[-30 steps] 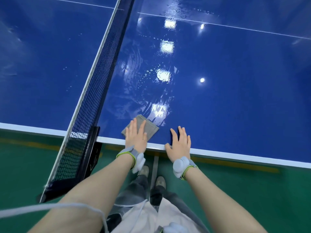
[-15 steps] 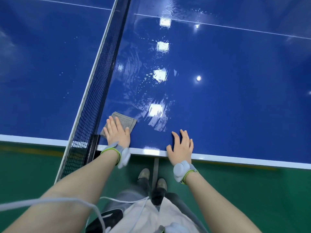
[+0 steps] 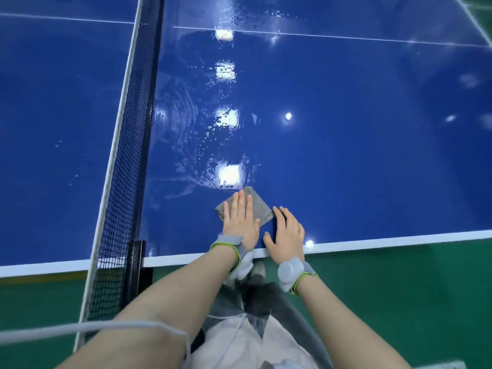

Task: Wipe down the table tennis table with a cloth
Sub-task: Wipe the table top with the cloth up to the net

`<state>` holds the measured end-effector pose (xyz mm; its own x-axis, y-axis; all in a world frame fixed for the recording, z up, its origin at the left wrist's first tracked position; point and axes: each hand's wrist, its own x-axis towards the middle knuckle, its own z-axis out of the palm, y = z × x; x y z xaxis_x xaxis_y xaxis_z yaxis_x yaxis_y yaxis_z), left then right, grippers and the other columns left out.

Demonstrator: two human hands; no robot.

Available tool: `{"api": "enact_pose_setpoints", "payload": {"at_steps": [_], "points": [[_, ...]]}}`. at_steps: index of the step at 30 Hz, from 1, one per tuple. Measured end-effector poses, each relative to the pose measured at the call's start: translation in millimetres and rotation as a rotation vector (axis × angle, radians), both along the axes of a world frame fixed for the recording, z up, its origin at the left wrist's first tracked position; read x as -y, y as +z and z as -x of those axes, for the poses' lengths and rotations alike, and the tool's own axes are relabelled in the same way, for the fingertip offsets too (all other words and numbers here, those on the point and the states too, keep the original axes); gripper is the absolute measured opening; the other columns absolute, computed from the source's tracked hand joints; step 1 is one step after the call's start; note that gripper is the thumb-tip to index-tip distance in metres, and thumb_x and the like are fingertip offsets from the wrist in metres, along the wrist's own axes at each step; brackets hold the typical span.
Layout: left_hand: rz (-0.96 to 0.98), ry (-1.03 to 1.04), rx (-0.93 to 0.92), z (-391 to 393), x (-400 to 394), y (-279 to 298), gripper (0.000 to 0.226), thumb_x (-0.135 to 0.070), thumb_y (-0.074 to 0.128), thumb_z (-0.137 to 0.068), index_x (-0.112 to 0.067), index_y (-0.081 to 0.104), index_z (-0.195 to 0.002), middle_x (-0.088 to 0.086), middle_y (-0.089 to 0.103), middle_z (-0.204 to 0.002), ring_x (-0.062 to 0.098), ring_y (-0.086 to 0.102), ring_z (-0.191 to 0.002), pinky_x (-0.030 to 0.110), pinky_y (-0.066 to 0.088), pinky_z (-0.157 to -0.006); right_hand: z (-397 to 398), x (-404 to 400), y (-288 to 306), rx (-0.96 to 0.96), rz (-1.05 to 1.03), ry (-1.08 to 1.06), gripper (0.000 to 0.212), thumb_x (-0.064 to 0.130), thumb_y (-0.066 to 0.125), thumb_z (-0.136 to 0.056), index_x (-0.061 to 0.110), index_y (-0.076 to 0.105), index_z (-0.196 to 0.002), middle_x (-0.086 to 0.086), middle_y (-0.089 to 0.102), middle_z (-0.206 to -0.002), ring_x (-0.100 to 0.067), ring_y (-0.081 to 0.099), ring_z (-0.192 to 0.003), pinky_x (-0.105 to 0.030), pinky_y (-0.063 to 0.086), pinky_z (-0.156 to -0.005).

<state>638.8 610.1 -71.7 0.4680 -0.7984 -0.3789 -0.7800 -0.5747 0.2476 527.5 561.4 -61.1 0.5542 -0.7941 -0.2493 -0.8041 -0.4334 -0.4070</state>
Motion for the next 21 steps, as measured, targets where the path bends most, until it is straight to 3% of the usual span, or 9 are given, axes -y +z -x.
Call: {"api": "enact_pose_setpoints", "payload": {"at_steps": [4, 12, 21], "points": [[0.021, 0.046, -0.009, -5.2, 0.9, 4.1, 0.062, -0.032, 0.019, -0.100, -0.005, -0.014, -0.145, 0.010, -0.019, -0.154, 0.023, -0.018, -0.142, 0.039, -0.014, -0.113, -3.5, 7.6, 2.1, -0.003, -0.006, -0.007, 0.062, 0.020, 0.056, -0.087, 0.013, 0.033, -0.145, -0.006, 0.030, -0.150, -0.022, 0.025, -0.140, -0.036, 0.014, -0.113], [0.069, 0.487, 0.067, -69.8, -35.8, 4.9, 0.057, -0.030, 0.024, -0.101, -0.014, -0.005, -0.148, 0.013, -0.013, -0.155, 0.025, -0.010, -0.144, 0.037, -0.010, -0.114, -21.5, 32.5, 1.4, -0.026, -0.012, 0.055, 0.062, 0.023, 0.050, -0.091, 0.016, 0.026, -0.147, -0.005, 0.020, -0.153, -0.022, 0.016, -0.141, -0.035, 0.006, -0.114], [-0.115, 0.479, 0.143, -100.4, -43.2, 6.2, 0.062, -0.037, 0.018, -0.100, -0.002, -0.005, -0.146, 0.015, -0.011, -0.155, 0.027, -0.011, -0.143, 0.040, -0.008, -0.115, -23.5, 50.7, -1.4, -0.010, -0.014, 0.092, 0.062, 0.021, 0.051, -0.090, 0.015, 0.028, -0.147, -0.006, 0.020, -0.154, -0.023, 0.017, -0.141, -0.035, 0.009, -0.114]]}}
